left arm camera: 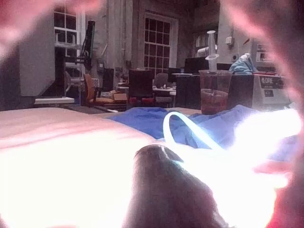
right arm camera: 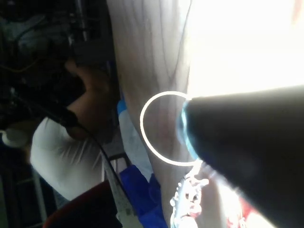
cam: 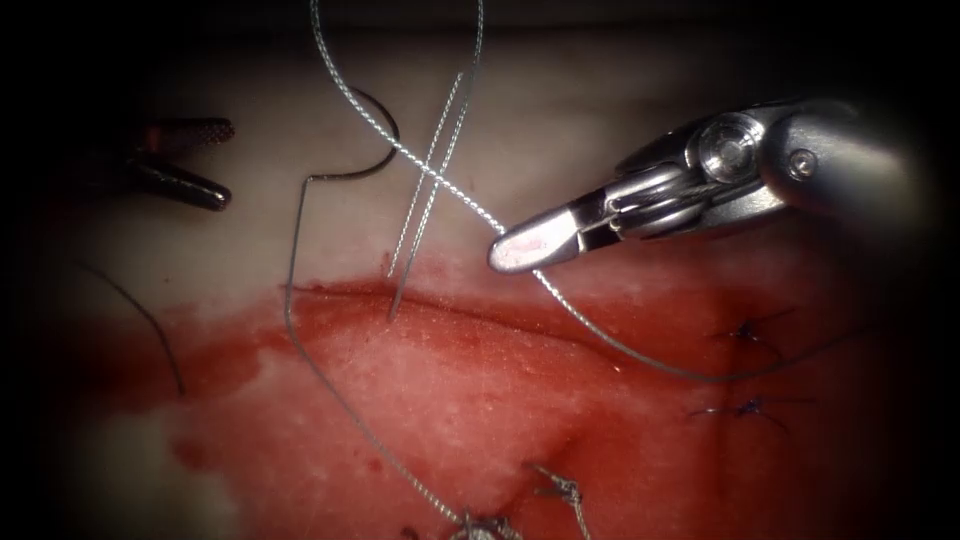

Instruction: Wound Closure

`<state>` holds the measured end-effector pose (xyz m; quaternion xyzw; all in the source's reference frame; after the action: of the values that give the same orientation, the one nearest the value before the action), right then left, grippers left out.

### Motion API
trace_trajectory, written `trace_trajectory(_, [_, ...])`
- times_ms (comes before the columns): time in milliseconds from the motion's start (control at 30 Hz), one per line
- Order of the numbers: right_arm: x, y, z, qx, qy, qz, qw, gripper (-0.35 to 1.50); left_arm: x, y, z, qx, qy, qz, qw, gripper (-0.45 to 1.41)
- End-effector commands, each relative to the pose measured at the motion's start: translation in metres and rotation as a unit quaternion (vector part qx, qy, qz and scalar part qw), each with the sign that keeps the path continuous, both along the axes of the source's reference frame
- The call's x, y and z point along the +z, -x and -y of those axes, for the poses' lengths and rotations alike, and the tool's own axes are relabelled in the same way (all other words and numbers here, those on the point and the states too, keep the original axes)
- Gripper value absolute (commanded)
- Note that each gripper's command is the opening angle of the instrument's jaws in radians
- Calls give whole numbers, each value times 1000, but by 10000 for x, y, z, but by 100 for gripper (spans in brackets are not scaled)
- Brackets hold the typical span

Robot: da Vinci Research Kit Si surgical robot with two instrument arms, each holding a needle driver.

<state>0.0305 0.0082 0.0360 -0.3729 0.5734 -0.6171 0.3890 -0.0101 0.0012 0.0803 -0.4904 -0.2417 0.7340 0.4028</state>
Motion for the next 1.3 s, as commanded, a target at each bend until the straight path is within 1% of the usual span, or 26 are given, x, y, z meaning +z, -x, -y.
trace_trajectory(33, [-13, 7, -29, 31, -5, -12, 999, -35, -9, 1, -13, -6, 3, 3, 1000, 73])
trace_trajectory(67, [-19, 20, -44, 81, -21, -20, 996, -35, -6, 4, -11, -11, 5, -1, 1000, 73])
trace_trajectory(167, [-23, 39, -63, 153, -66, -9, 986, -35, 0, 9, -7, -12, 20, -3, 1000, 71])
trace_trajectory(233, [-23, 55, -75, 204, -110, 0, 973, -35, 3, 13, -5, -5, 31, -2, 999, 68])
trace_trajectory(300, [-23, 70, -85, 242, -172, -20, 955, -35, 6, 19, -3, 2, 45, -1, 999, 68])
trace_trajectory(367, [-19, 88, -94, 287, -283, -84, 912, -35, 8, 25, -3, 10, 55, 0, 998, 66])
trace_trajectory(400, [-15, 95, -94, 300, -344, -104, 884, -35, 8, 28, -3, 13, 57, 1, 998, 66])
trace_trajectory(433, [-8, 101, -93, 307, -413, -116, 850, -35, 9, 30, -3, 15, 65, 1, 998, 64])
trace_trajectory(500, [10, 104, -86, 335, -466, -88, 815, -35, 9, 33, -4, 24, 89, 1, 996, 62])
trace_trajectory(533, [27, 102, -78, 335, -488, -32, 806, -35, 9, 34, -6, 28, 118, 4, 993, 61])
trace_trajectory(567, [27, 102, -78, 335, -488, -32, 806, -35, 9, 34, -6, 28, 118, 4, 993, 61])
trace_trajectory(600, [36, 102, -74, 333, -492, 1, 804, -35, 9, 33, -8, 27, 146, 7, 989, 61])
trace_trajectory(633, [53, 102, -66, 308, -511, 69, 800, -35, 7, 29, -11, 18, 183, 13, 983, 61])
trace_trajectory(667, [53, 102, -66, 308, -511, 69, 800, -35, 7, 29, -11, 18, 183, 13, 983, 61])
trace_trajectory(733, [67, 105, -58, 276, -547, 116, 782, -35, 1, 21, -17, -4, 203, 28, 979, 61])
trace_trajectory(767, [73, 107, -54, 260, -559, 128, 777, -35, -2, 17, -19, -14, 203, 34, 979, 59])
trace_trajectory(833, [82, 111, -48, 249, -597, 146, 748, -35, -9, 9, -26, -34, 201, 35, 978, 57])
trace_trajectory(867, [89, 113, -44, 226, -615, 159, 738, -35, -11, 6, -29, -42, 200, 28, 979, 57])
trace_trajectory(900, [94, 114, -39, 203, -626, 167, 734, -35, -13, 2, -32, -48, 206, 17, 977, 56])
trace_trajectory(933, [104, 111, -28, 174, -644, 179, 723, -35, -16, -2, -34, -52, 218, 4, 975, 49])
trace_trajectory(1033, [110, 104, -20, 162, -652, 182, 718, -35, -18, -4, -33, -51, 223, 0, 973, 42])
trace_trajectory(1100, [109, 95, -15, 132, -652, 177, 725, -35, -22, -1, -32, -41, 244, -3, 969, 36])
trace_trajectory(1200, [95, 85, -11, 92, -659, 158, 729, -35, -29, 8, -31, -28, 280, -12, 959, 37])
trace_trajectory(1233, [89, 82, -11, 85, -664, 155, 726, -35, -32, 14, -31, -21, 294, -12, 956, 37])
trace_trajectory(1267, [79, 79, -13, 85, -652, 141, 740, -35, -33, 19, -31, -18, 301, -13, 954, 39])
trace_trajectory(1300, [71, 77, -15, 78, -650, 134, 744, -35, -34, 24, -32, -17, 305, -15, 952, 42])
